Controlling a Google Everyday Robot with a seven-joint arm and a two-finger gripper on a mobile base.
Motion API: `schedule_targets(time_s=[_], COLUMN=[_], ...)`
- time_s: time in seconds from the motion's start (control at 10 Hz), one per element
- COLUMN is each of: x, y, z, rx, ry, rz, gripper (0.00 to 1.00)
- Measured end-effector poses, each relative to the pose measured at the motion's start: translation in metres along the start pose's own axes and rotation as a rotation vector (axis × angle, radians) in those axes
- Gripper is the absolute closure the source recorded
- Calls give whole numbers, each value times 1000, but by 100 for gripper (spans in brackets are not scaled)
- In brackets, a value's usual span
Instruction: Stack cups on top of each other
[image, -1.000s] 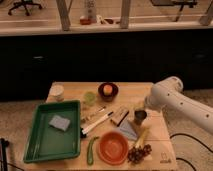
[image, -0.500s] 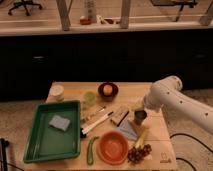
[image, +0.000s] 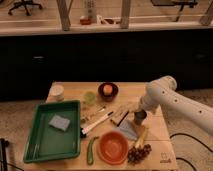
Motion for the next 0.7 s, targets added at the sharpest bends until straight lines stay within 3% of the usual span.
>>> schedule_targets(time_s=[0.2, 0.7], x=[-1, 1], y=[-2, -1], z=[5, 11], rx=[-7, -31], ry=[-31, -82], rz=[26, 183], gripper=[20, 20])
